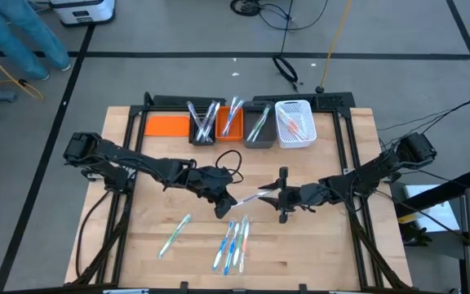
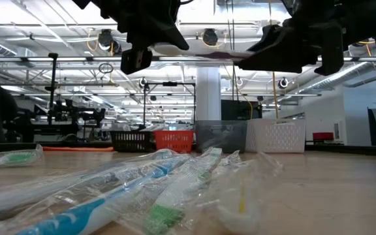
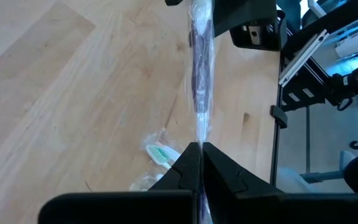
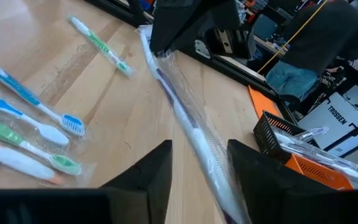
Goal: Pick & Place Toothbrushes
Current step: Put the violet toothbrush into the black basket
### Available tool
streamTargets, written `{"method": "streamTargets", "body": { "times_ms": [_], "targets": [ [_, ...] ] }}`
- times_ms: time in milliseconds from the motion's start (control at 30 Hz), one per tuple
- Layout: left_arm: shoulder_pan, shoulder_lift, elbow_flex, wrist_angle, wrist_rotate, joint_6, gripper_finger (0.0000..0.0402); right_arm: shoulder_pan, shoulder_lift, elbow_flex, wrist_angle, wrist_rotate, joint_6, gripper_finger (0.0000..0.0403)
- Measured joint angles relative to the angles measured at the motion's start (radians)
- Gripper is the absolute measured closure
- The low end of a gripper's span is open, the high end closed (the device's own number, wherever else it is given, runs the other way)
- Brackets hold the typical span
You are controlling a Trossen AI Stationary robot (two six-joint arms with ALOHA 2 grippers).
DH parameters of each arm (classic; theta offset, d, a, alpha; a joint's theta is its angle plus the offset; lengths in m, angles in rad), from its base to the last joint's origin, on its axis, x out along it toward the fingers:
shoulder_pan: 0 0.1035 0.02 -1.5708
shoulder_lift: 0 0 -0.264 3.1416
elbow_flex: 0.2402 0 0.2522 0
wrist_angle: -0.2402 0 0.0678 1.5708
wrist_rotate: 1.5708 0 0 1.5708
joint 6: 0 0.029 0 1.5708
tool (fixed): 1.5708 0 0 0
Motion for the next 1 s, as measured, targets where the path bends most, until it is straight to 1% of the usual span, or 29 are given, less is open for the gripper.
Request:
{"method": "streamTargets", "body": {
  "times_ms": [67, 133, 300, 333, 533, 800, 900, 1000],
  "targets": [
    [0.0, 0.0, 0.0, 0.0, 0.0, 0.0, 0.0394, 0.0, 0.0, 0.0, 0.001, 0.002, 0.0, 0.0266],
    [0.0, 0.0, 0.0, 0.004, -0.001, -0.001, 0.0394, 0.001, 0.0, 0.0, 0.002, 0.025, 0.0, 0.0289],
    [0.004, 0.0, 0.0, 0.019, -0.001, -0.019, 0.0394, 0.018, 0.0, 0.0, -0.01, 0.034, -0.01, 0.038],
    [0.007, 0.0, 0.0, 0.016, 0.0, -0.018, 0.0394, 0.024, 0.0, 0.0, -0.011, 0.033, -0.018, 0.0388],
    [0.03, 0.0, 0.0, 0.012, 0.005, -0.016, 0.0394, 0.041, 0.0, 0.021, -0.037, 0.053, -0.012, 0.0392],
    [0.034, 0.0, 0.0, 0.034, 0.017, 0.038, 0.0393, 0.038, 0.0, 0.023, -0.04, 0.054, -0.001, 0.0392],
    [0.034, 0.0, 0.0, 0.05, 0.018, 0.092, 0.0378, 0.031, 0.0, 0.023, -0.043, 0.05, 0.012, 0.0392],
    [0.034, 0.0, 0.0, 0.086, 0.031, 0.161, 0.0348, 0.018, 0.0, 0.024, -0.053, 0.046, 0.038, 0.0392]
  ]
}}
